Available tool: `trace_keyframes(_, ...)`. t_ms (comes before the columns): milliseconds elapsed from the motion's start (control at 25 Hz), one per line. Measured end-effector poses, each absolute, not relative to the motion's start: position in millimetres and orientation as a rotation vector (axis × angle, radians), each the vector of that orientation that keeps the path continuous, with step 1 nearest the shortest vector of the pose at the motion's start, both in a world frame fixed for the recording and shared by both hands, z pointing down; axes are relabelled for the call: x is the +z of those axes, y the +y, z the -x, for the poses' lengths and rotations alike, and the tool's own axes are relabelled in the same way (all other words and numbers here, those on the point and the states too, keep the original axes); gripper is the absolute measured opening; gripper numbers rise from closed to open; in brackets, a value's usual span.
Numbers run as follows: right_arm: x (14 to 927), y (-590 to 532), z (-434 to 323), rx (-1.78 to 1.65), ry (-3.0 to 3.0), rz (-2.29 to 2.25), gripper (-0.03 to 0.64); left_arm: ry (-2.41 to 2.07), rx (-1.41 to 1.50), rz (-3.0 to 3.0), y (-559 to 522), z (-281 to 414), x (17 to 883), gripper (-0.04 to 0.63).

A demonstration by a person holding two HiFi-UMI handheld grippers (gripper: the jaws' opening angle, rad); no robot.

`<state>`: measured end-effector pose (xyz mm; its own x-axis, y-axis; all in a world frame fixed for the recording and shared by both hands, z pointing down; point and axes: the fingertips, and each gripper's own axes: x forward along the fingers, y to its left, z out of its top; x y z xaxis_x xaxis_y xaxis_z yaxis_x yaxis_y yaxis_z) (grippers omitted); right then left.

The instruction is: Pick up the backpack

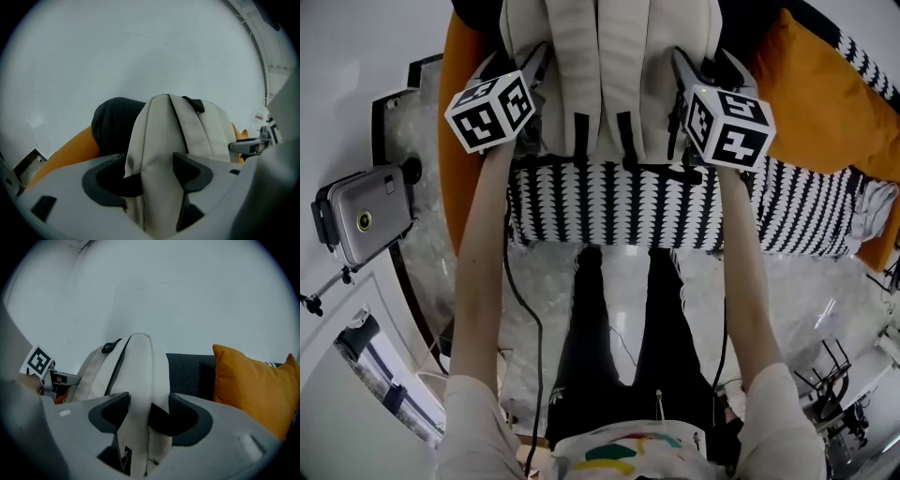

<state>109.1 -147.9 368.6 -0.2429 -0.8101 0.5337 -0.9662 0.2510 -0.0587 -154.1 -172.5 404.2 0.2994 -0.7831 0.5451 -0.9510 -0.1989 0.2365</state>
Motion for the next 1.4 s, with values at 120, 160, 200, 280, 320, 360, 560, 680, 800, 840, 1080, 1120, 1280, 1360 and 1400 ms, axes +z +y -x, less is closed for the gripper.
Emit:
trace_keyframes(120,369.3,-142.2,-123.0,0.555,-2.114,-1.634,0.268,-1.473,0.406,-2.040,-167.3,138.8,406.7,0.304)
trace_keyframes(160,371.4,-141.3,-128.6,0.562,-2.110,-1.638,0.268,-1.464,0.411,-2.043,-166.7,132.9,408.2,0.304)
trace_keyframes(200,374.5,-140.8,-132.9,0.570,-2.109,-1.639,0.268,-1.462,0.422,-2.048,-166.6,128.2,409.7,0.304)
trace_keyframes(280,382.9,-139.4,-134.2,0.601,-2.119,-1.637,0.264,-1.457,0.460,-2.051,-166.3,125.9,413.8,0.304)
trace_keyframes(320,386.7,-138.3,-132.3,0.622,-2.129,-1.634,0.255,-1.451,0.479,-2.049,-165.9,126.8,416.2,0.304)
trace_keyframes(360,388.5,-137.5,-131.7,0.638,-2.134,-1.630,0.247,-1.443,0.489,-2.046,-165.6,125.9,418.2,0.302)
trace_keyframes(560,368.4,-132.9,-129.1,0.632,-2.116,-1.608,0.200,-1.395,0.479,-2.046,-160.8,115.8,407.2,0.233)
trace_keyframes(680,365.1,-135.3,-116.2,0.622,-2.104,-1.595,0.163,-1.427,0.506,-2.066,-163.2,122.3,400.6,0.184)
trace_keyframes(800,378.2,-143.5,-102.1,0.622,-2.100,-1.580,0.128,-1.456,0.542,-2.062,-168.5,133.3,408.7,0.147)
trace_keyframes(840,382.3,-144.9,-99.5,0.619,-2.098,-1.578,0.120,-1.463,0.552,-2.061,-169.3,134.8,412.6,0.135)
trace_keyframes(1080,381.3,-147.5,-95.9,0.589,-2.102,-1.578,0.086,-1.525,0.583,-2.066,-171.1,134.7,410.6,0.107)
trace_keyframes(1120,379.5,-148.8,-95.9,0.582,-2.103,-1.573,0.084,-1.530,0.589,-2.063,-171.9,134.2,409.3,0.103)
trace_keyframes(1280,370.6,-144.7,-100.9,0.550,-2.102,-1.572,0.071,-1.563,0.636,-2.094,-167.9,125.2,399.6,0.069)
trace_keyframes(1360,375.2,-138.8,-97.3,0.547,-2.100,-1.578,0.067,-1.569,0.645,-2.102,-162.4,127.9,403.3,0.063)
trace_keyframes(1400,381.3,-138.5,-91.1,0.548,-2.101,-1.575,0.067,-1.570,0.647,-2.099,-161.8,134.0,409.2,0.061)
